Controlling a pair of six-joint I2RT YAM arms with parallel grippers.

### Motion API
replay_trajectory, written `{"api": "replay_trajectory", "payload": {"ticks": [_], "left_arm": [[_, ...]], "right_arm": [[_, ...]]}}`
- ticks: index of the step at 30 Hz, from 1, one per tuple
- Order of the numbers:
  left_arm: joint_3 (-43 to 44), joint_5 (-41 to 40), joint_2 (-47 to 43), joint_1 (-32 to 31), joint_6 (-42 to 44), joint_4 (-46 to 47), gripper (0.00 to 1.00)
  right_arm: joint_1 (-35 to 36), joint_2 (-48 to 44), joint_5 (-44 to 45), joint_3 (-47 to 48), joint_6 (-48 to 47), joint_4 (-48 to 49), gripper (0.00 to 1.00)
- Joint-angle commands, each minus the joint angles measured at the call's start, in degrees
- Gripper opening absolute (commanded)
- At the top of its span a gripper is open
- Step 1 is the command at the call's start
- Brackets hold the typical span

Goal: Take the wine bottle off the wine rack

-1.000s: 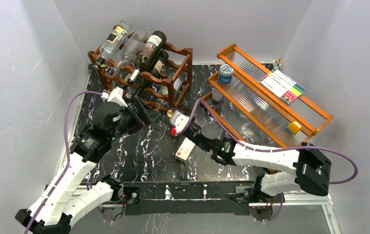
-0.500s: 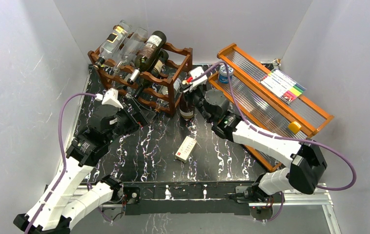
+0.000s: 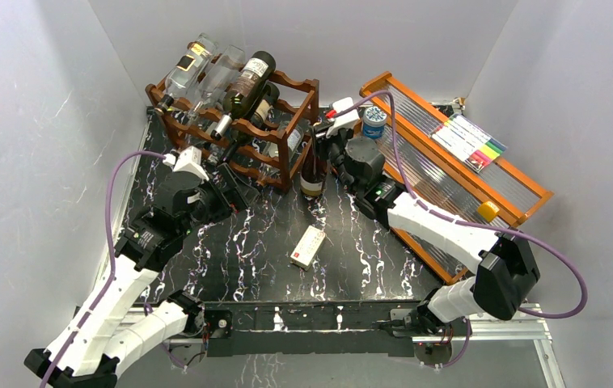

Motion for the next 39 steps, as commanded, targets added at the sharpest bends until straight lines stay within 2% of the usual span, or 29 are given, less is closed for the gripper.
{"api": "replay_trajectory", "payload": {"ticks": [1,10,12,16,18,20,21,23,24,26,31,34,39], "left_arm": [[2.0,-1.6,-0.4,-0.1,2.1,-1.4,0.98],[4.6,-2.7,1.8,-0.1,5.8,-3.0,0.98],[5.6,-2.9,2.7,-0.1,6.3,-3.8,0.98],[6.2,-1.5,4.7,-0.2,5.7,-2.6,0.98],[6.4,-1.2,6.4,-0.1,6.3,-0.7,0.98],[10.7,-3.1,9.9,-0.1,10.2,-1.8,0.98],[17.0,-6.4,13.2,-0.1,15.7,-4.2,0.98],[28.1,-19.7,20.2,-0.1,25.1,-9.1,0.98],[31.4,-22.0,23.4,0.0,31.5,-8.0,0.98],[38.8,-23.5,30.0,0.4,39.7,-5.4,0.98],[53.5,-23.9,45.4,0.9,53.7,-3.6,0.98],[64.4,-26.8,55.4,1.4,59.2,-3.4,0.98],[78.2,-27.0,69.5,4.0,63.7,-1.8,0.98]], "right_arm": [[-0.4,1.6,-0.1,1.8,0.7,-6.6,0.25],[-0.8,1.1,-1.9,6.8,-1.1,-12.0,0.87],[-0.7,-0.5,-3.7,7.1,-2.1,-13.5,0.97],[-0.7,-9.3,-11.0,2.7,-4.3,-16.3,0.98],[-0.7,-12.7,-6.5,-0.6,0.9,-17.0,0.98],[-0.8,-15.3,-6.9,-5.4,6.1,-17.1,0.98],[-0.8,-17.4,-10.4,-9.2,9.5,-18.2,0.98],[-0.8,-20.3,-21.9,-12.0,11.8,-25.1,0.98],[-0.8,-20.9,-24.4,-12.4,11.8,-26.8,0.98],[-0.8,-21.4,-24.7,-12.7,11.7,-29.0,0.98],[-0.7,-22.8,-23.7,-11.7,10.9,-32.2,0.98],[-0.8,-24.4,-23.0,-12.1,10.8,-32.7,0.98],[-0.8,-27.4,-21.8,-13.7,11.1,-33.9,0.98]]}}
